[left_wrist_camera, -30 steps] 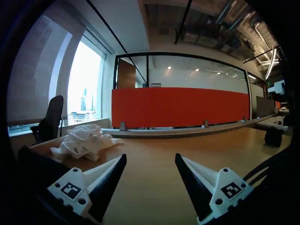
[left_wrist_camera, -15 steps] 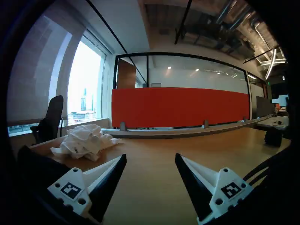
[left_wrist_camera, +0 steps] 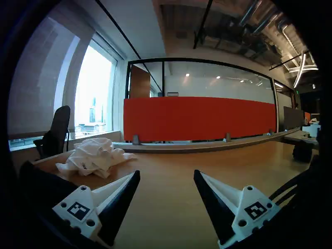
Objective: Fold towel
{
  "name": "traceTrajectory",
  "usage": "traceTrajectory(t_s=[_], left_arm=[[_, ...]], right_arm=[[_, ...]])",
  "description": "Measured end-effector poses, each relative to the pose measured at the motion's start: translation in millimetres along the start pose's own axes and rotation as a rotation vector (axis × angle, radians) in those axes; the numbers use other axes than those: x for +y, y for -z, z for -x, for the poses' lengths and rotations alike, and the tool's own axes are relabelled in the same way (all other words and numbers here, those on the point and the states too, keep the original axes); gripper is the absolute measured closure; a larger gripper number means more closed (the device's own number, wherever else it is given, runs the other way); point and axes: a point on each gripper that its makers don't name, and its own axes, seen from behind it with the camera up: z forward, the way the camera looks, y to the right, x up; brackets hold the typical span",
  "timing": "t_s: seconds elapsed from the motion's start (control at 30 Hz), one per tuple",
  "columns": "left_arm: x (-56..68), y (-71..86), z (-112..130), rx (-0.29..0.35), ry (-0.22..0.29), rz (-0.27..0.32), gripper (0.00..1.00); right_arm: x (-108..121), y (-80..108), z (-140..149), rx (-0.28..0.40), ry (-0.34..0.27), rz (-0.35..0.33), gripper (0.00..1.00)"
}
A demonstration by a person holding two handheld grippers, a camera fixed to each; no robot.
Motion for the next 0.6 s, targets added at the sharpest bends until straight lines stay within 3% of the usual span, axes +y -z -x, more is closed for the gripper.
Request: traceTrajectory(t_s=[0.6], left_arm=[[-0.7,0.5,0,0.0,0.0,0.0,0.04]], right_arm=[[-1,1.2,25,0.001,-0.036,0.007,0.0]])
